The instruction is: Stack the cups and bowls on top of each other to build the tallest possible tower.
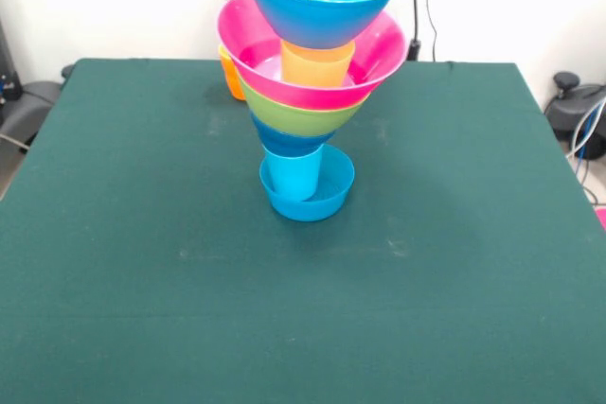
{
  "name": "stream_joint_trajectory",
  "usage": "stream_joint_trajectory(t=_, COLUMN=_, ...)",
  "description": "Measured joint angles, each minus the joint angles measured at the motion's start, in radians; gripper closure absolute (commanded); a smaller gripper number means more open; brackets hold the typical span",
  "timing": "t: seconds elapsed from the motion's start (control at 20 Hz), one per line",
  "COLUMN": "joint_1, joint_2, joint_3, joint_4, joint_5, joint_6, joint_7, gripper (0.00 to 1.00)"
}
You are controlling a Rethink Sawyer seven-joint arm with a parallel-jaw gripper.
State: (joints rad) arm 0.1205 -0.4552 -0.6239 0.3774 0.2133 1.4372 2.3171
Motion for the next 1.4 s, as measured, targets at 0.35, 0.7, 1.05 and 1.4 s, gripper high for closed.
stream_joint_trajectory(t=0.35, joint_1=-0.014, joint_2=0.0, joint_3=0.021, joint_4=0.009, joint_5=-0.003, joint_6=-0.015, joint_7=-0.031, gripper=1.0)
stream_joint_trajectory(t=0.7, joint_1=-0.032, joint_2=0.001, joint_3=0.041, joint_4=0.035, joint_5=-0.007, joint_6=-0.028, joint_7=-0.063, gripper=1.0)
stream_joint_trajectory(t=1.05, joint_1=-0.049, joint_2=0.001, joint_3=0.062, joint_4=0.064, joint_5=-0.009, joint_6=-0.051, joint_7=-0.068, gripper=1.0)
stream_joint_trajectory(t=1.4, joint_1=-0.05, joint_2=0.002, joint_3=0.077, joint_4=0.087, joint_5=-0.012, joint_6=-0.093, joint_7=-0.068, gripper=1.0)
